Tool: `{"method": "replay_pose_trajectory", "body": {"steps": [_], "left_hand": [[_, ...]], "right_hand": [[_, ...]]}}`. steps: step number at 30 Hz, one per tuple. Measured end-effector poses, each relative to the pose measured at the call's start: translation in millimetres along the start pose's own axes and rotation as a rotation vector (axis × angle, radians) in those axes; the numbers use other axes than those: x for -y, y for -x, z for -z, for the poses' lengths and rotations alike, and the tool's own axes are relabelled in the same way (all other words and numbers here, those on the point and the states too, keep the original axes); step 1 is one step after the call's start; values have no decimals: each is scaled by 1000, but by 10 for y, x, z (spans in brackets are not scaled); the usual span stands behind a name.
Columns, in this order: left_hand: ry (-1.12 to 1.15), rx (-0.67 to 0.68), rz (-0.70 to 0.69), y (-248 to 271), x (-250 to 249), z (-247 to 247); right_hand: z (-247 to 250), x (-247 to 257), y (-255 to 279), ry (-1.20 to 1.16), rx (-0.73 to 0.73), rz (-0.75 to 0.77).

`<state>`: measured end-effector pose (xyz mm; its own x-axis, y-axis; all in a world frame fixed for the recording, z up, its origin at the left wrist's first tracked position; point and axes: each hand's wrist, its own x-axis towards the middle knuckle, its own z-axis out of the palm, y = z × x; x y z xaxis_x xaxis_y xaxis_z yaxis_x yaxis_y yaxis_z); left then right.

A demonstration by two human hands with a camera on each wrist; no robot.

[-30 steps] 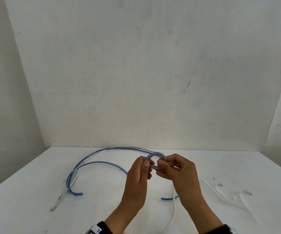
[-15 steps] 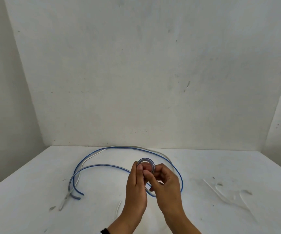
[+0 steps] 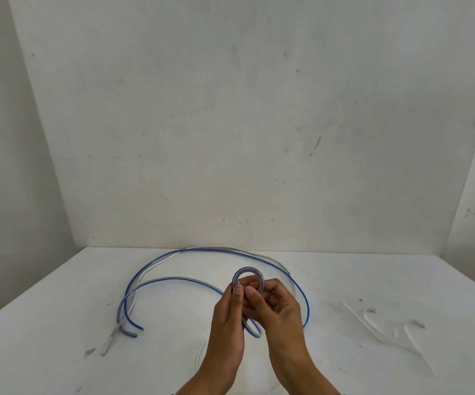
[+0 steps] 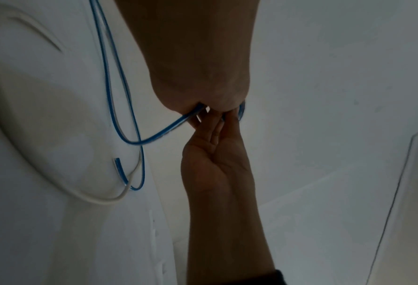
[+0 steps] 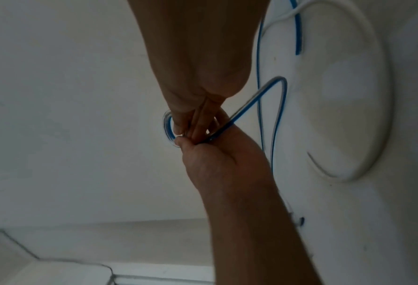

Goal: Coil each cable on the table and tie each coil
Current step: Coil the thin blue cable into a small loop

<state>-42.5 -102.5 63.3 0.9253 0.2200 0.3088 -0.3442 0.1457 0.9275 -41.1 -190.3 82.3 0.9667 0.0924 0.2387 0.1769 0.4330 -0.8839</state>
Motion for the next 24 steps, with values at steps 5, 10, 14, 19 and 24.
{"method": "replay_pose_trajectory", "body": {"steps": [5, 10, 14, 19, 24], "left_hand": [[-29, 18, -4, 31, -65, 42], [-57, 113, -11, 27, -188, 53], [-140, 197, -20, -43, -304, 70], [-258, 389, 76, -143, -343, 218], [-395, 671, 161, -182, -468, 347]], "right_hand": [[56, 14, -47, 272, 36, 88], [106, 41, 0, 622, 18, 272], [135, 118, -7, 713, -69, 318], [289, 321, -164, 743, -56, 334], [393, 620, -274, 813, 427, 75]]}}
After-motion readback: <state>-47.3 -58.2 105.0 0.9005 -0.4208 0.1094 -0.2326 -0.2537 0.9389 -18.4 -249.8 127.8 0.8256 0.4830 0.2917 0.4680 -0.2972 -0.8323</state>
